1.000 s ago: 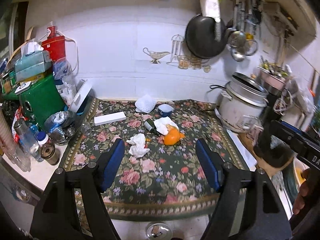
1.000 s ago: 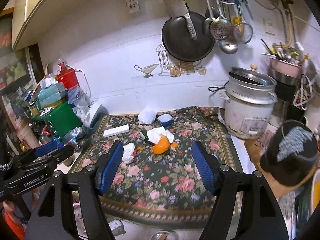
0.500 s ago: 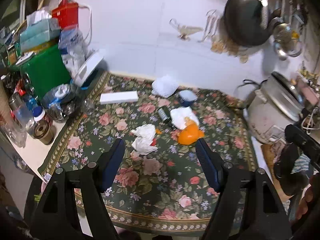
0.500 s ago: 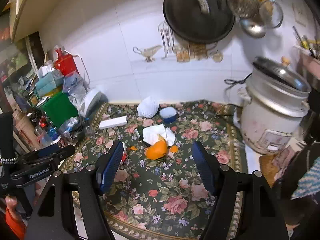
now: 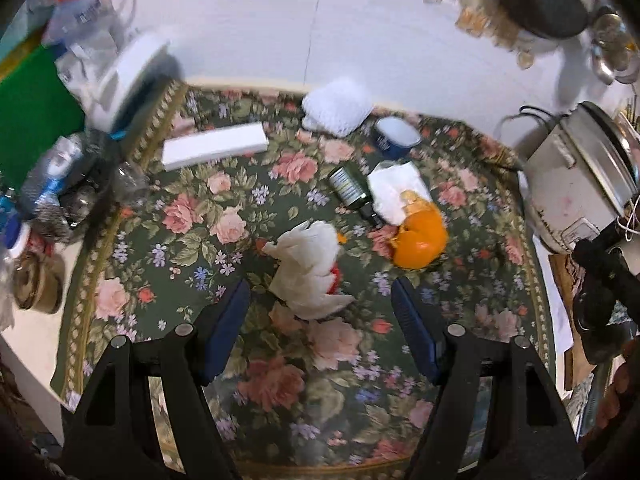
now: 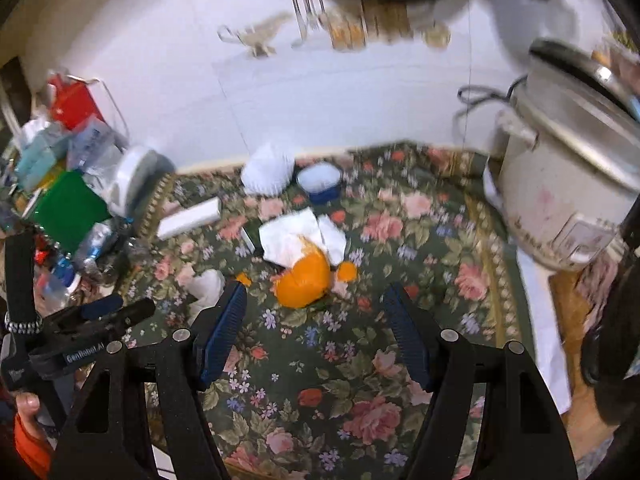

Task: Collect trash
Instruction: 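Grasp the white plastic bag with the left tool while the right tool grasps the orange peel, then carry the bag and orange peel down to the floor bin and release both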

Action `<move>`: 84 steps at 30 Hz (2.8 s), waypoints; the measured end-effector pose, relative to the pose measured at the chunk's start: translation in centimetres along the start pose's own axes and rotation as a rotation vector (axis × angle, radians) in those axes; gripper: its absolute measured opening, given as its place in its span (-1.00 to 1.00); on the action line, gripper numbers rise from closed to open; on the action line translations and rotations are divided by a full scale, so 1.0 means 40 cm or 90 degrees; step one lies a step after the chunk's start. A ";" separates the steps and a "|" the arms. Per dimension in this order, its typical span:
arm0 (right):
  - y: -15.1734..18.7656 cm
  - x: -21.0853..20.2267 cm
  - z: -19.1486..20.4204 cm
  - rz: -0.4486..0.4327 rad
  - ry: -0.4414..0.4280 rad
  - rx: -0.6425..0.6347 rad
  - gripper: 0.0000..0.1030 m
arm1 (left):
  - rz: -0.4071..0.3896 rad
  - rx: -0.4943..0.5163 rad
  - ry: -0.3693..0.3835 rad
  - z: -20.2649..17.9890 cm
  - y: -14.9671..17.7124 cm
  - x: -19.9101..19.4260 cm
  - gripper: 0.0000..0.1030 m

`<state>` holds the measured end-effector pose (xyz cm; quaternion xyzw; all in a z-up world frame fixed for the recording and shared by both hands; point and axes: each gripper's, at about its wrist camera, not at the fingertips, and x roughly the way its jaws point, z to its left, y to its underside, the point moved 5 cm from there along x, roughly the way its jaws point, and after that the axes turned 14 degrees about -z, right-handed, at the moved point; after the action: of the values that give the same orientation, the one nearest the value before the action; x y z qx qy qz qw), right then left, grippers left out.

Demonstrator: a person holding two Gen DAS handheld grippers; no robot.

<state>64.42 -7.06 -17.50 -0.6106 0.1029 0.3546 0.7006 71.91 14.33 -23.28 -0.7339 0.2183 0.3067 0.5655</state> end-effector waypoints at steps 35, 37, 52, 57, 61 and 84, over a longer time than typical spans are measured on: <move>0.140 0.398 -0.037 0.162 0.015 0.134 -0.36 | 0.084 0.032 0.052 0.015 0.052 0.268 -0.10; 0.133 0.368 -0.047 0.154 0.014 0.126 -0.38 | 0.075 0.025 0.046 0.013 0.046 0.248 -0.11; 0.035 0.077 -0.055 0.038 -0.062 0.048 -0.40 | -0.072 -0.028 0.009 -0.108 0.021 -0.040 -0.12; 0.014 -0.036 -0.039 -0.005 -0.102 0.011 -0.40 | -0.122 -0.024 0.000 -0.159 0.035 -0.162 -0.12; 0.014 -0.113 -0.019 -0.032 -0.124 -0.003 -0.40 | -0.147 -0.020 0.006 -0.184 0.047 -0.247 -0.12; 0.286 -0.455 0.222 -0.085 -0.072 0.039 -0.40 | -0.159 0.062 0.077 -0.021 0.332 -0.618 -0.12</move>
<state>41.49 -5.55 -13.87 -0.5734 0.0328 0.3378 0.7457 45.52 9.36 -15.16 -0.7442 0.1740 0.1781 0.6199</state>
